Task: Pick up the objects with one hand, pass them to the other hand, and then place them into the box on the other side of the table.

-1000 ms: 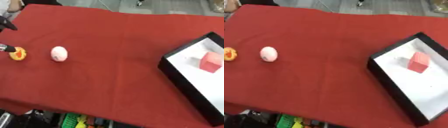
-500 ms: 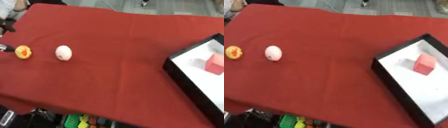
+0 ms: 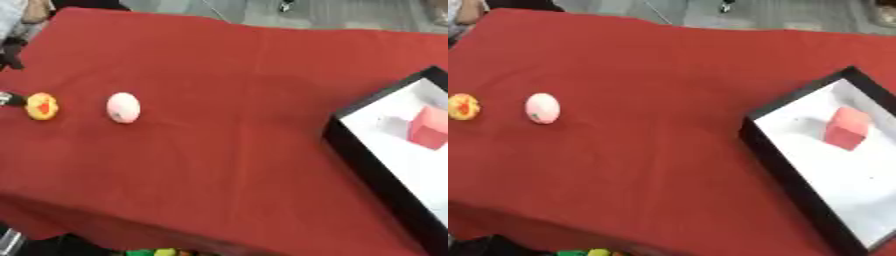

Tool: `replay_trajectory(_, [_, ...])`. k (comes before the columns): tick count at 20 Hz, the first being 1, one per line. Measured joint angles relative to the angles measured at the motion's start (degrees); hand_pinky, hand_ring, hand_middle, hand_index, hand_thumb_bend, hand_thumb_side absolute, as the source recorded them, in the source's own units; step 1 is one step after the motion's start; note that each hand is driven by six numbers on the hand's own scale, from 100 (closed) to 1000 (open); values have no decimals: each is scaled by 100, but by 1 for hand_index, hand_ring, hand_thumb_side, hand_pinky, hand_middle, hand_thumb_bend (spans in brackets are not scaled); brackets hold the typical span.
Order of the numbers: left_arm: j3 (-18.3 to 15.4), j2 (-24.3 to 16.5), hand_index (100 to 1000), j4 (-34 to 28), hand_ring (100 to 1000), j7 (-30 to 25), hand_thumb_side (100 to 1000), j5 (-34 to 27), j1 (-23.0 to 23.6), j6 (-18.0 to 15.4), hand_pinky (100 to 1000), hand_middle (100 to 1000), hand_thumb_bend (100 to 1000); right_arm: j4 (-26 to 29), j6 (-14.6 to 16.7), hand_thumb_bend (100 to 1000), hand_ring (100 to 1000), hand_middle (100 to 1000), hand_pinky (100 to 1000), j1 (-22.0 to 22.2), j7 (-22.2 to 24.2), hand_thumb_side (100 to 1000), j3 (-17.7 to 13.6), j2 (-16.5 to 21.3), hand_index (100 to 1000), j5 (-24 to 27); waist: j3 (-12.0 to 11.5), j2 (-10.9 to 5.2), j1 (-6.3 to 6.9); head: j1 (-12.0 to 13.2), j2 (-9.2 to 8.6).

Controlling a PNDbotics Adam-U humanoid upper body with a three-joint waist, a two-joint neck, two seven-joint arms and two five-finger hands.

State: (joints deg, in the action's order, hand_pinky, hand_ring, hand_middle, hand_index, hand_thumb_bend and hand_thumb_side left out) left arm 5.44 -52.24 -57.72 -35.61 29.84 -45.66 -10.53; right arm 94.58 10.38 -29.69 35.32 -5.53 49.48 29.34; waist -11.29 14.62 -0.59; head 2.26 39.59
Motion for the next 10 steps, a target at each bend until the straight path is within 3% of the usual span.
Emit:
replay_trajectory(4, [9, 70, 783, 84, 806, 120, 437, 112, -32, 57, 918, 712, 647, -66, 34, 100, 866, 918, 1000, -2, 18, 420, -2, -38, 926, -96, 33, 9, -9, -66, 0])
replay_trajectory(10, [7, 201, 769, 252, 823, 296, 406, 424, -38, 185, 897, 733, 649, -146, 44, 100, 865, 916, 1000, -62, 81, 426, 2, -142, 926, -228, 70, 41, -9, -73, -31])
